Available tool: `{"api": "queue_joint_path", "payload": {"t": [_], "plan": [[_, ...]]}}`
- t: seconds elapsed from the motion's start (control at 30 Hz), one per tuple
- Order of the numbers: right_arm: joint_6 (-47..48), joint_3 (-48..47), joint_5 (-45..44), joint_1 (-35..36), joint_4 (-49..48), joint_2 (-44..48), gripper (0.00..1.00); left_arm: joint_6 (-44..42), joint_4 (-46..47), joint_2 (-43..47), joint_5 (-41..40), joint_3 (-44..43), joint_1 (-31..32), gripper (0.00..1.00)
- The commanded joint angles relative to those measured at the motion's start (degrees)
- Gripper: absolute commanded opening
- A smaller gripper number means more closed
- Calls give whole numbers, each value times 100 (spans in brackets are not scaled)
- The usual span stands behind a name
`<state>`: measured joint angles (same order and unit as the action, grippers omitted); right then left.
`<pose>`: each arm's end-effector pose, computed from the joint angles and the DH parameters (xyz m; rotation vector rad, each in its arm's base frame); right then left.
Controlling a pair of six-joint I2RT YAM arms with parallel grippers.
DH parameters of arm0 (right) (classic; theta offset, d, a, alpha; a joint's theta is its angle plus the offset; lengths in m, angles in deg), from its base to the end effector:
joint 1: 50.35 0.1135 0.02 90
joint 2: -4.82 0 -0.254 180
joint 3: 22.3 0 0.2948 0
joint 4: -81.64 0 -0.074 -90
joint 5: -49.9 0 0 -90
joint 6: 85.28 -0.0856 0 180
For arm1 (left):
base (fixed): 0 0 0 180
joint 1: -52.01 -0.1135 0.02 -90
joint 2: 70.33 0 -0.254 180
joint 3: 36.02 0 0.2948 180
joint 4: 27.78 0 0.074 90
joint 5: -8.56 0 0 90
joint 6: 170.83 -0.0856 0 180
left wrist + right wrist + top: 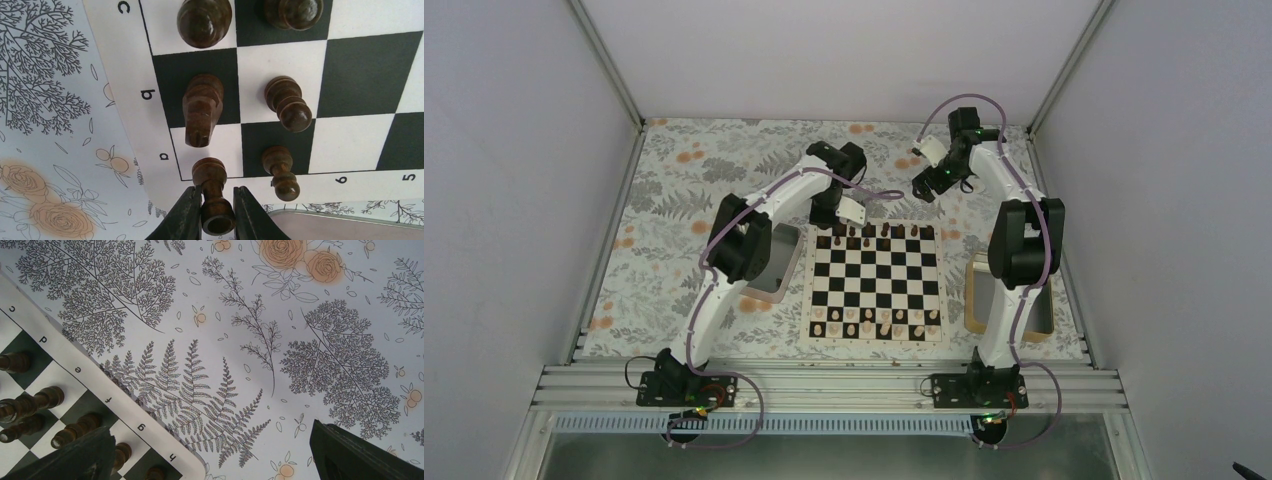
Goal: Set up the chess pieces on the board
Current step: Place the chess piece on the chessboard.
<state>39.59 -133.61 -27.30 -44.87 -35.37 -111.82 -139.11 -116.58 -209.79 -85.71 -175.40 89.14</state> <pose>0.4816 0.0653 0.1668 -0.9914 2.5291 0.1627 0.4112 -0.3033 0.1189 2.3172 2.1097 0.1205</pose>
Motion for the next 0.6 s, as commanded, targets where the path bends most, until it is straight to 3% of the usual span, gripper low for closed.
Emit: {"api": "queue_joint_path", "payload": {"t": [0.0, 0.37, 0.57], "plan": [[25, 52, 38, -81, 19, 53, 100, -94, -64, -173, 65, -119, 15, 18], [19, 56, 38, -89, 16, 51, 100, -68, -63, -242, -62, -188, 5, 19], [34, 51, 54, -99, 25, 32, 100, -47, -65, 146, -130, 56, -8, 23]]}}
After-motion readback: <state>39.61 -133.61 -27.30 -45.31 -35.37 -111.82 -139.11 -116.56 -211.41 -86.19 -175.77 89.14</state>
